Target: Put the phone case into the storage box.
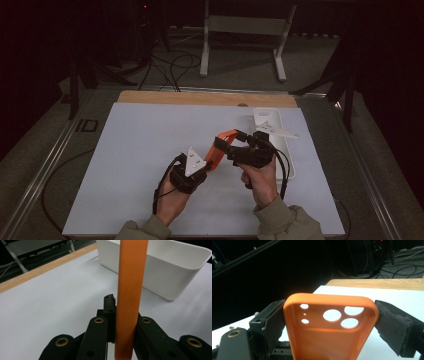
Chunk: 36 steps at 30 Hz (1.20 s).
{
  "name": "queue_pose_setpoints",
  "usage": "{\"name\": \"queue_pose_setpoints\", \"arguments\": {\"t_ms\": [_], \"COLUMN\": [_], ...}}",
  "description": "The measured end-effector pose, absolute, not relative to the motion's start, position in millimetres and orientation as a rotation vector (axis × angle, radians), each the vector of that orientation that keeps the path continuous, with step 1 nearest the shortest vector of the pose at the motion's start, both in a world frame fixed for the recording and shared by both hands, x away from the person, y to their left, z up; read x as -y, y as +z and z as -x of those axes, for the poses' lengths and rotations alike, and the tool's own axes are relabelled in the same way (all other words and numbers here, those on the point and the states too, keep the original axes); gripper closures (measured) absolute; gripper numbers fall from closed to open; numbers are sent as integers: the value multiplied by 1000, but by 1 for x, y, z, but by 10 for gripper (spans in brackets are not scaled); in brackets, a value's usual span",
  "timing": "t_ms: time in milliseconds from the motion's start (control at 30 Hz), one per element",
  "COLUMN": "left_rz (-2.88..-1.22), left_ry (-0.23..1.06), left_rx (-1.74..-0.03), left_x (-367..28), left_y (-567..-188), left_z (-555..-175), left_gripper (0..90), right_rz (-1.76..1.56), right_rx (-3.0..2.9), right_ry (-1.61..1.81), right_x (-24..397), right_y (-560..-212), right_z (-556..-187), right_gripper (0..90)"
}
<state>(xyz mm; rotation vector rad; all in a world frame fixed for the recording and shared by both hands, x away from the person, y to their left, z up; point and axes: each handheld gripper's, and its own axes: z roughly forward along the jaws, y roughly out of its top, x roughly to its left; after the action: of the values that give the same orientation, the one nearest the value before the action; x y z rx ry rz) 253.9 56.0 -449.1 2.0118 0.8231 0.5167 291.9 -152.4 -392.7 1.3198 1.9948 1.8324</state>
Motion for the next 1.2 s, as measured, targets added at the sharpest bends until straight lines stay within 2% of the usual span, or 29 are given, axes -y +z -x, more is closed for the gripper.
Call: {"name": "queue_pose_setpoints", "arguments": {"t_ms": [833,1067,1200], "left_rz": [-2040,-1998,-1975], "left_ry": [432,390,391], "left_rx": [-774,-784,-795], "left_x": [-49,-53,-56], "left_y": [-450,-450,-448], "left_z": [-253,-255,-256], "left_gripper": [819,603,437], "right_rz": [-1290,-1298,-1306], "right_rx": [-1915,-1917,-1913], "right_ry": [1779,1788,1791], "right_x": [140,140,140], "right_y": [-394,-394,-395], "right_z": [-285,-286,-286], "right_gripper": [160,158,158]}}
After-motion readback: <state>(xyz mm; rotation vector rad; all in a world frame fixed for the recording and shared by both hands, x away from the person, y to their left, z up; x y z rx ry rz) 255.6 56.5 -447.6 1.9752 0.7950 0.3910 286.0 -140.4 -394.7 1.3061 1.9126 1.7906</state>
